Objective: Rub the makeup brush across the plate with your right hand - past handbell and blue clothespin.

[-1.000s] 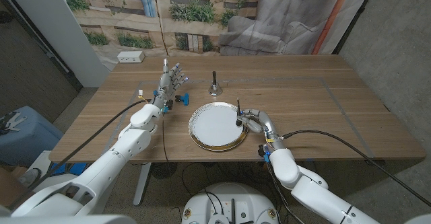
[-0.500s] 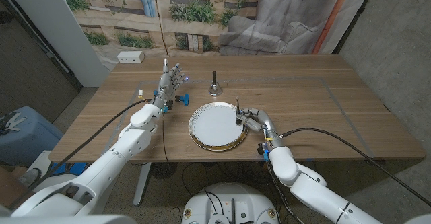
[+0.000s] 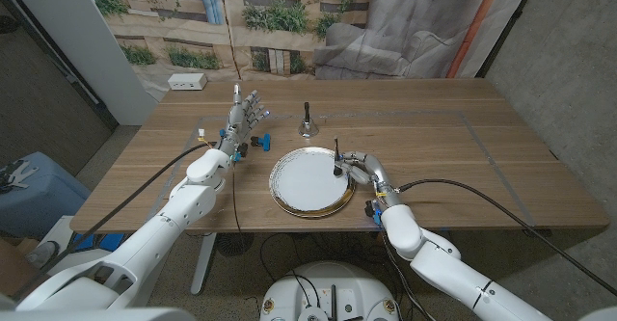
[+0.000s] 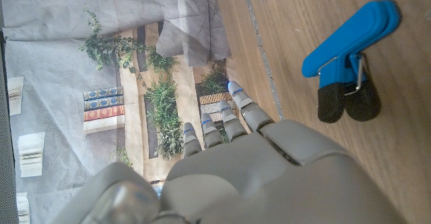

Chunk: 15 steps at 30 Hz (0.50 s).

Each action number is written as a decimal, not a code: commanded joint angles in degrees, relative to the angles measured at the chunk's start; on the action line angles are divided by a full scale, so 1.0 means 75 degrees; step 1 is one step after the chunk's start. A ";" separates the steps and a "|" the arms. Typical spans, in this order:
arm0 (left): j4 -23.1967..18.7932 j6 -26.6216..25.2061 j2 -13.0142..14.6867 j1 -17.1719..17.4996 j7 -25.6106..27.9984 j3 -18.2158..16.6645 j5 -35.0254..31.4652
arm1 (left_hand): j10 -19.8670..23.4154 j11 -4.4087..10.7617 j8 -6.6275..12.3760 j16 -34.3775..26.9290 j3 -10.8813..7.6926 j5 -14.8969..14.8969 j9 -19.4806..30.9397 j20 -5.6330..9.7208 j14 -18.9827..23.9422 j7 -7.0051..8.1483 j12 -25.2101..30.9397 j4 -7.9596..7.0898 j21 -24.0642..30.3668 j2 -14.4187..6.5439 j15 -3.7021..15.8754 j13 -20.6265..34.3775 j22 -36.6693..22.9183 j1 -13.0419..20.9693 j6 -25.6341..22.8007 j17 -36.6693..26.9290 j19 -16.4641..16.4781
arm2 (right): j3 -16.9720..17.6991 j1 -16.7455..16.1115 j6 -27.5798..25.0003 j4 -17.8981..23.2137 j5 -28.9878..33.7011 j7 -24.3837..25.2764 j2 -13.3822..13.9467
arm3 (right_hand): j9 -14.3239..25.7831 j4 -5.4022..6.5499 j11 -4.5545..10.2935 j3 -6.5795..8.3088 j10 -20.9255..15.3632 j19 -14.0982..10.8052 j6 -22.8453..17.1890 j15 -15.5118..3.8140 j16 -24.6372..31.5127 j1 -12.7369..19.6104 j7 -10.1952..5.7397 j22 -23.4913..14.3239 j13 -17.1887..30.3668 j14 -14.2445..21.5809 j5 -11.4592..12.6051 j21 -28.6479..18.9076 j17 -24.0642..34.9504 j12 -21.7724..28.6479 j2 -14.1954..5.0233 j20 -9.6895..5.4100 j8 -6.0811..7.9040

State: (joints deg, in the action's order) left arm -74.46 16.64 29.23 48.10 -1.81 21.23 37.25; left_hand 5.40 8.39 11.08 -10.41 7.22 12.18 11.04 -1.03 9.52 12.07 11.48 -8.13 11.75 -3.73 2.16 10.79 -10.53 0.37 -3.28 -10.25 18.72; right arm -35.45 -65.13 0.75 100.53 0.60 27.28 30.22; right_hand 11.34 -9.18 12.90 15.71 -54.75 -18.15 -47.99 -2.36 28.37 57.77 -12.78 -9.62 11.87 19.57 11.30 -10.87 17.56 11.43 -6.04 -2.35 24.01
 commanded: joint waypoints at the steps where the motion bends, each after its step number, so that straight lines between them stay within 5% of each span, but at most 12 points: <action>1: 0.0000 -0.0001 0.0000 0.0001 0.0000 -0.0001 0.0001 | 0.0001 0.0075 0.0026 -0.0024 0.0012 0.0026 0.0018 -0.0005 0.0050 0.0077 0.0058 -0.0054 0.0032 -0.0114 0.0109 0.0021 -0.0035 -0.0010 0.0013 -0.0013 0.0050 | -0.0082 0.0270 0.0171 -0.0322 -0.0037 -0.0147 -0.0100 | 0.0029 0.0021 -0.0014 -0.0021 -0.0002 0.0007 -0.0074 -0.1067 -0.0004 -0.0015 -0.0001 -0.0015 0.0012 0.0068 0.0018 -0.0030 0.0000 0.0021 -0.0065 -0.0132 -0.0022; 15: -0.0002 -0.0002 0.0000 0.0002 0.0000 -0.0001 0.0001 | -0.0009 0.0082 0.0027 -0.0025 0.0012 0.0026 0.0018 -0.0011 0.0053 0.0077 0.0054 -0.0053 0.0034 -0.0113 0.0106 0.0021 -0.0035 -0.0010 0.0010 -0.0013 0.0056 | -0.0137 0.0461 0.0425 -0.0665 -0.0071 -0.0196 -0.0242 | 0.0030 0.0014 -0.0014 -0.0023 0.0008 0.0006 -0.0084 -0.1075 -0.0011 -0.0014 -0.0001 -0.0016 0.0011 0.0067 0.0020 -0.0030 -0.0008 0.0017 -0.0068 -0.0131 -0.0034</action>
State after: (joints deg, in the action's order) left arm -74.47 16.64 29.23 48.10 -1.81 21.22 37.25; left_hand 5.40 8.39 11.08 -10.41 7.22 12.19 11.04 -1.03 9.52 12.07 11.48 -8.13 11.75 -3.73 2.16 10.79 -10.53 0.37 -3.28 -10.25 18.72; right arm -36.13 -62.90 2.50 97.52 0.27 26.26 29.17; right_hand 11.32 -9.18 12.90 15.71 -54.75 -18.15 -47.99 -2.36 28.37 57.77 -12.77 -9.62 11.86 19.57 11.29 -10.87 17.57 11.43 -6.04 -2.35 24.01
